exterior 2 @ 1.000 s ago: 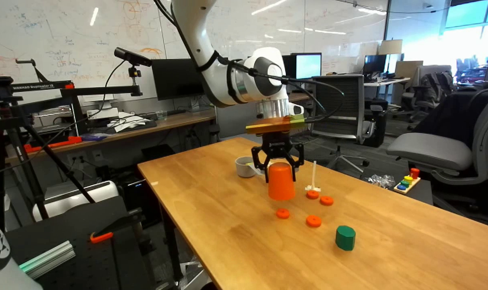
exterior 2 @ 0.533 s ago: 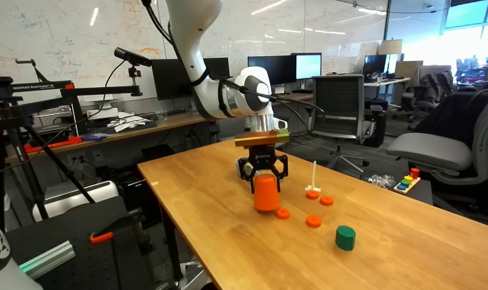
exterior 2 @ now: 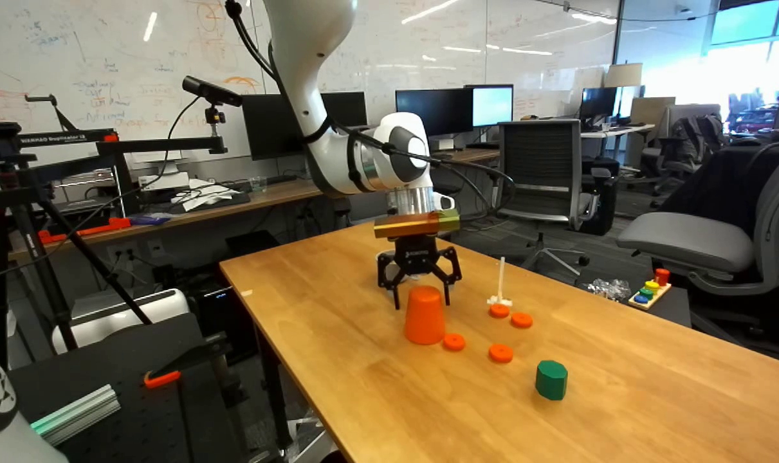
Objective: Put the three blocks in the gray cup
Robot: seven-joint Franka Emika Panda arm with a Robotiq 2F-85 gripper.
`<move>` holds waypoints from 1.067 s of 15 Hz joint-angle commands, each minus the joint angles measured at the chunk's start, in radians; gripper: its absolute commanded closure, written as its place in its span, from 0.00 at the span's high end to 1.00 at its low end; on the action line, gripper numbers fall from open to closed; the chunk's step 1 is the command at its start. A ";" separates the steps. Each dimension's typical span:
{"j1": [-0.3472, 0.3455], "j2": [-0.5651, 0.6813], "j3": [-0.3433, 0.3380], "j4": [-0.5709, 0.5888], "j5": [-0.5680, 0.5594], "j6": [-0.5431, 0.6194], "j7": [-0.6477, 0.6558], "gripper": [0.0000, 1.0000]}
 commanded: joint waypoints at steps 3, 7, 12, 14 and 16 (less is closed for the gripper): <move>0.002 -0.057 -0.021 -0.005 -0.045 -0.029 0.021 1.00; -0.023 -0.148 -0.047 -0.043 -0.042 -0.026 0.035 1.00; -0.059 -0.264 -0.069 -0.092 -0.047 -0.036 0.056 1.00; -0.080 -0.292 -0.074 -0.108 -0.043 -0.034 0.059 1.00; -0.105 -0.300 -0.082 -0.113 -0.037 -0.022 0.063 1.00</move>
